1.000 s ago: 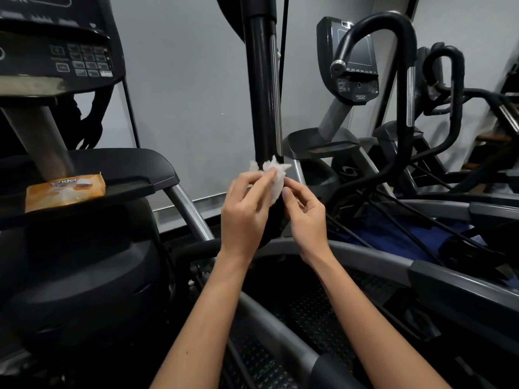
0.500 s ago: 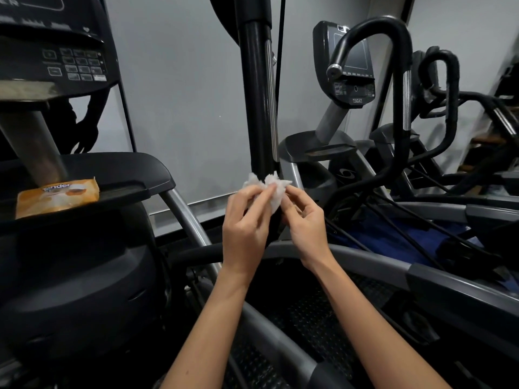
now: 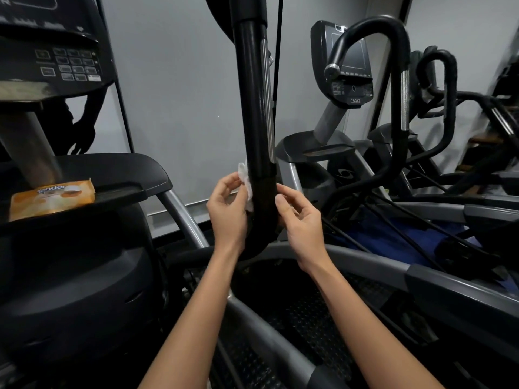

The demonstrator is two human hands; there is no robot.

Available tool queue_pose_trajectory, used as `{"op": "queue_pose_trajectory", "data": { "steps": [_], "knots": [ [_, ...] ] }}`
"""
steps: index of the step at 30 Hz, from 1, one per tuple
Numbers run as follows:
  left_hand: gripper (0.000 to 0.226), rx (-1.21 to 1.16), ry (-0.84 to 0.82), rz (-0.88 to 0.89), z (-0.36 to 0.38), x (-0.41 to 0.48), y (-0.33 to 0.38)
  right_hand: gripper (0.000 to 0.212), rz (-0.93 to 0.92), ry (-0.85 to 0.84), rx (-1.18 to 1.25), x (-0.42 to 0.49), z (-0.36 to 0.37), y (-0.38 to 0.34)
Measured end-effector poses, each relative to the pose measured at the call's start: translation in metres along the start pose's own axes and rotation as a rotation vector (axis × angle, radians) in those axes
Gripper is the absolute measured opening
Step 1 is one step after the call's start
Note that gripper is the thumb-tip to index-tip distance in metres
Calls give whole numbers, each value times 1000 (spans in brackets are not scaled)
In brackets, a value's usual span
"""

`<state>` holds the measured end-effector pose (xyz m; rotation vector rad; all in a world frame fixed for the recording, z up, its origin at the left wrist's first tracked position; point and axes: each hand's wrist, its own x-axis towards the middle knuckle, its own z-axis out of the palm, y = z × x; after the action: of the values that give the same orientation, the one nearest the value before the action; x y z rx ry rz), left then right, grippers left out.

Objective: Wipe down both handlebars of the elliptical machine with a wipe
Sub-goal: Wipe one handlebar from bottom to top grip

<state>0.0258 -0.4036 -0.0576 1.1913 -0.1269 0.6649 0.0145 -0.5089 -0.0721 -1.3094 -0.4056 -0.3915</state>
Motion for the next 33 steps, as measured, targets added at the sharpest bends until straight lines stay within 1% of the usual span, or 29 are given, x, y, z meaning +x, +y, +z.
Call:
{"op": "queue_pose_trajectory", "data": {
  "steps": [2,4,6,10,12,13,17,18,20,23,25,28,31,33],
  "knots": [
    [14,-38,-132,-150,-3,8,-2,23,-3,-8,7,0,0,-1],
    [14,-34,-194,-227,-7,13,2,23,-6,-11,12,0,0,-2],
    [14,-19,-186,-206,-10,10,6,23,-9,-11,14,0,0,-1],
    [16,8,-11,-82,-14,-10,10,24,-18,-14,32,1,0,1],
    [16,2,16,-80,-12,-11,11,24,-21,-18,41,1,-1,1],
    [16,9,-10,-91,-11,-9,11,23,-23,-20,38,1,0,1],
    [19,108,-254,-166,-4,4,12,24,-29,-15,31,1,0,2],
    [20,95,-270,-189,-3,4,12,24,-32,-14,28,1,0,2],
    [21,99,-214,-187,-2,2,11,24,-35,-14,10,0,0,2],
    [18,106,-58,-104,-3,-9,15,23,-38,-16,3,0,-1,1],
    [20,105,9,-32,-2,-18,18,22,-28,-12,6,-1,-1,1],
    [22,161,17,126,-5,-32,17,22,-22,-1,-4,-1,-1,2],
    [28,322,-9,317,-11,-44,7,22,-16,2,-8,0,0,3],
    [29,385,-13,447,-14,-46,0,22,-9,15,-15,0,-1,4]
  ]
}}
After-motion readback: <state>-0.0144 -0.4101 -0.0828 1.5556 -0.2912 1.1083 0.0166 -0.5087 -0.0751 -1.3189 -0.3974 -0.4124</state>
